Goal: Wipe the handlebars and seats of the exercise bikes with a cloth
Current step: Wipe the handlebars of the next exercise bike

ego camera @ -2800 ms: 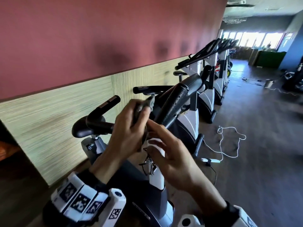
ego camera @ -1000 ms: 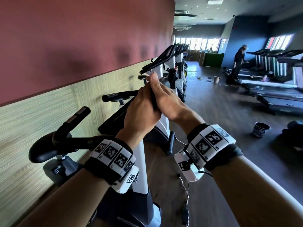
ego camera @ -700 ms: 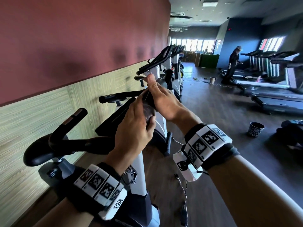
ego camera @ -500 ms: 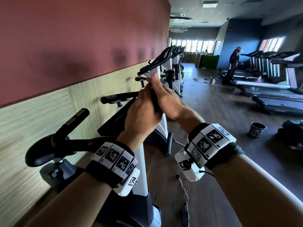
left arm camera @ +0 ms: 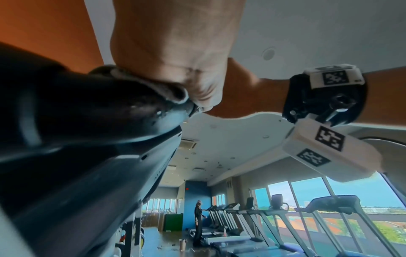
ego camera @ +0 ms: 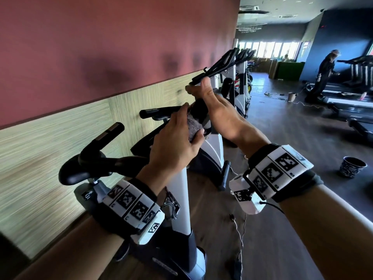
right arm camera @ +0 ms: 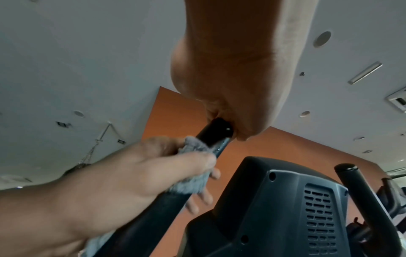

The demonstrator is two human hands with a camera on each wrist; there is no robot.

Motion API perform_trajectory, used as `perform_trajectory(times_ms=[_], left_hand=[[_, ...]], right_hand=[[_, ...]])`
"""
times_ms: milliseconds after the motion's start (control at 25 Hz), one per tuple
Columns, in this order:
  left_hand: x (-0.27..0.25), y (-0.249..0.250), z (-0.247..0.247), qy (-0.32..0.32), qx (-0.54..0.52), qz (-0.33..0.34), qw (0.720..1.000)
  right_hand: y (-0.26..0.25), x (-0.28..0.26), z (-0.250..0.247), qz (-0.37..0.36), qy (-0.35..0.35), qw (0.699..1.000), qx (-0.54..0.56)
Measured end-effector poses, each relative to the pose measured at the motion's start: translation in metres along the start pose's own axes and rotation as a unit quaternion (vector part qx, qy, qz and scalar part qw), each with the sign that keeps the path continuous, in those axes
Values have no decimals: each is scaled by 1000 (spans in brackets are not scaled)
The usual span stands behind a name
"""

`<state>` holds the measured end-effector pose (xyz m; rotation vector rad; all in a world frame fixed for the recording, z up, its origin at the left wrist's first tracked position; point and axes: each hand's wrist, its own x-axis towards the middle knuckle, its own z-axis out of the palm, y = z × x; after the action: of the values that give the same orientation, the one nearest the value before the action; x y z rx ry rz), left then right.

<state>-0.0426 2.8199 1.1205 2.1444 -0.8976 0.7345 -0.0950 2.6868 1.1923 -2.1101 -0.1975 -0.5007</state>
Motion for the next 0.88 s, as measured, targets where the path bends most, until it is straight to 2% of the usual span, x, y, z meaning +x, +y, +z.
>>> perform_trajectory(times_ms=[120,200,320,480,680,760,880], left_hand=[[15,16,8,41,28,-7,999],[9,18,12,77,78,-8,994],[-14,22,16,102,155,-30,982],[-31,35,21,126,160,-79,976],[-30,28,14,160,104,-74,979],[-25,26,12,172,134,-73,973],[-10,36,22,210,236,-102,943]], right_hand=[[27,14,-13,-24,-23,997,67],[49,28,-22,-38,5,997,66],[77,58,-34,-111,68,988,-78],[105,97,-21,-216,31,964,-154],[122,109,-12,-218,37,958,-185],[122,108,-15,-224,27,958,-179],[121,108,-14,-230,33,957,-175]])
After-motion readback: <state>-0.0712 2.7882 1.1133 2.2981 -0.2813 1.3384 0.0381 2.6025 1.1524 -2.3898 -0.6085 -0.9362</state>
